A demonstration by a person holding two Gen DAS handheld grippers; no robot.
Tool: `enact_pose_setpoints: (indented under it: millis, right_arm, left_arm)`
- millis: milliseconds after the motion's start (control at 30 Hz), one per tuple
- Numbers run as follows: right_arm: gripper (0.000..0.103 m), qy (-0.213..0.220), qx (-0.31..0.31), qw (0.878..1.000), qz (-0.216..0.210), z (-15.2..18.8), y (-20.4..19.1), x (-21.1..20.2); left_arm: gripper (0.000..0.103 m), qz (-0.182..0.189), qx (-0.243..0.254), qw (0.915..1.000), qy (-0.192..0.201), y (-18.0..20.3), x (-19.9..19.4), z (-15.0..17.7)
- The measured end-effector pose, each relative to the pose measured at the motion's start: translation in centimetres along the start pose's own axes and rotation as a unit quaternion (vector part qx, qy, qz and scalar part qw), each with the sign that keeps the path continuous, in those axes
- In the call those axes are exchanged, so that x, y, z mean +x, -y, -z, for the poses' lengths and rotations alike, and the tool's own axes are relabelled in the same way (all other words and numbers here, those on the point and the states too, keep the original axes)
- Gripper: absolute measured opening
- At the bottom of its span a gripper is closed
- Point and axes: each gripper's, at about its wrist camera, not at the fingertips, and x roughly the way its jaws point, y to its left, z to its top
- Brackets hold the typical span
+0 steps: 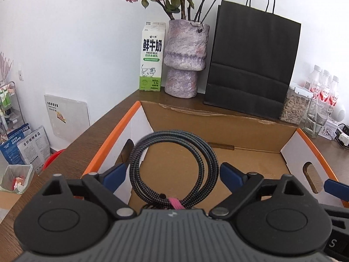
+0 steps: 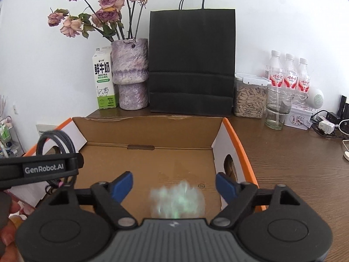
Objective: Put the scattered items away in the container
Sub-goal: 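Lower the cable into the box with the left tool while the right tool drops the bag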
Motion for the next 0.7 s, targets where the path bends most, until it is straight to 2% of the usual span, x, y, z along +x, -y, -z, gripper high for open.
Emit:
enact_pose_setpoints:
  millis: [33,100,700]
  right_arm:
    - [0.094,0.002,0.002,1.0,0.001,0.0,0.1,-0.1]
    - [0.103,0.007,0.009,1.0,0.004,0.0,0.3,-0.5]
    - [0.103,0.028,0.006,1.0,0.008,0.0,0.2,-2.4]
  left_arm:
    - [0.103,-0.001,-0.001,0.9999,0.013,0.0,-0.4,0.0]
    - [0.103,-0.002,-0.002,0.9994,0.036,0.1,-1.1,0.2]
    - [0.103,0.011,-0.018,0.9976,0.066,-0.6,-2.7,0.4]
